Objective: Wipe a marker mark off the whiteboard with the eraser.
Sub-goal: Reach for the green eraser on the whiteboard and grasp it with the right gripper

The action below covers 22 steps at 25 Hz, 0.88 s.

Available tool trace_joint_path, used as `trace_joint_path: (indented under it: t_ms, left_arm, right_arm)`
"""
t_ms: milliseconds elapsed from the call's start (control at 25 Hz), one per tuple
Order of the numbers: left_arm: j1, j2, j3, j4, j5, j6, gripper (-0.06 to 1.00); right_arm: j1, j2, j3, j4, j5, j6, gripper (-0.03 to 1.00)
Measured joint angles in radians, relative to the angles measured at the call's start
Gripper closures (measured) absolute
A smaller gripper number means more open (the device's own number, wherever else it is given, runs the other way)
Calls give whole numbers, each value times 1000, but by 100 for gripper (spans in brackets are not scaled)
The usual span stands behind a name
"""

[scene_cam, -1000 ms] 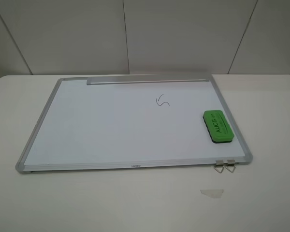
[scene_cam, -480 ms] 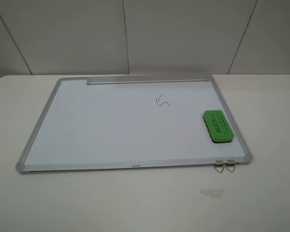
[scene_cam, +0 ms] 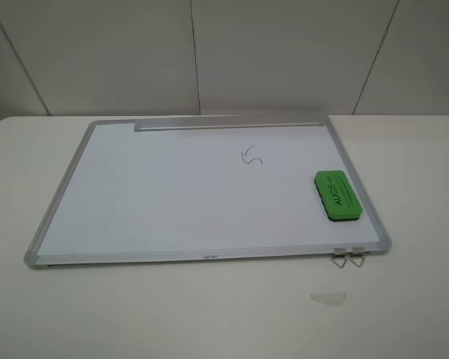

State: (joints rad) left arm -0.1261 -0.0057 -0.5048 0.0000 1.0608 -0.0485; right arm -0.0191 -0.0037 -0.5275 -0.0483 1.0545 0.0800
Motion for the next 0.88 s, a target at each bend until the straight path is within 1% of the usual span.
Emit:
trace_joint_path:
  t_ms: [760, 880]
  left_arm:
    - [0, 0, 0, 0, 0, 0, 26]
    - [0, 0, 0, 0, 0, 0, 26]
  right_arm:
    - [0, 0, 0, 10, 0, 3, 14]
    - [0, 45, -5, 29, -1, 3, 14]
